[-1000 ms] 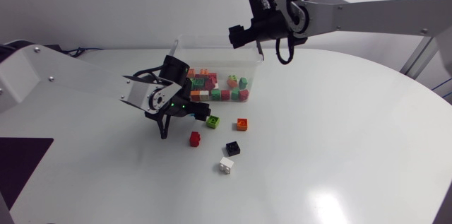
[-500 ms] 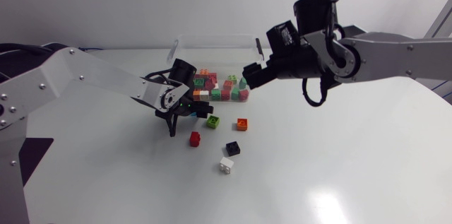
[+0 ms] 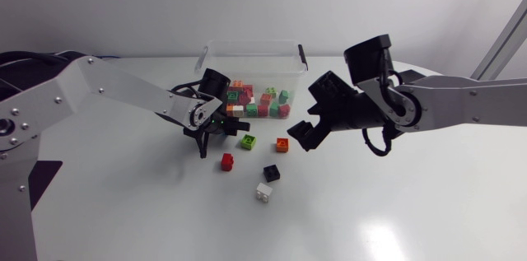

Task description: Place the duplo bricks in the container

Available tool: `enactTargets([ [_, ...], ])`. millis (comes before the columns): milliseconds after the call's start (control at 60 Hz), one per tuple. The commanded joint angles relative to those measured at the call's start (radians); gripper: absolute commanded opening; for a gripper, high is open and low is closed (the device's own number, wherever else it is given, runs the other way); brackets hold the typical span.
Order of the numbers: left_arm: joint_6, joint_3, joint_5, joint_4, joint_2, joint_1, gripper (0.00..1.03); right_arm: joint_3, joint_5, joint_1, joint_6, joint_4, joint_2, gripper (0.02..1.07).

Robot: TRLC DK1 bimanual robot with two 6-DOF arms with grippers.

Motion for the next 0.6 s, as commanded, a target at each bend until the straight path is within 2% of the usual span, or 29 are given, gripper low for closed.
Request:
enactTargets([
  [0,-0.032,0.005,-0.005,0.011,0.012,-0.004,0.26,0.023,-0.007,-0.019,-0.07,-0.028,0.078,1.02],
  [67,-0.026,-0.014,-0.005,0.013,-0.01,-0.009,0.25,0.073,-0.073,-0.048,-0.107,-0.086,0.136,1.02],
  [133,-0.01,-0.038,-0.005,0.013,-0.042,-0.007,0.25,0.085,-0.13,-0.067,-0.166,-0.091,0.167,1.02],
  [450,0.077,-0.182,-0.004,0.034,-0.271,0.002,0.25,0.201,-0.197,-0.073,-0.377,-0.148,0.322,1.02],
  [583,0.116,-0.218,-0.004,0.034,-0.364,0.002,0.25,0.284,-0.199,-0.067,-0.448,-0.213,0.403,1.02],
])
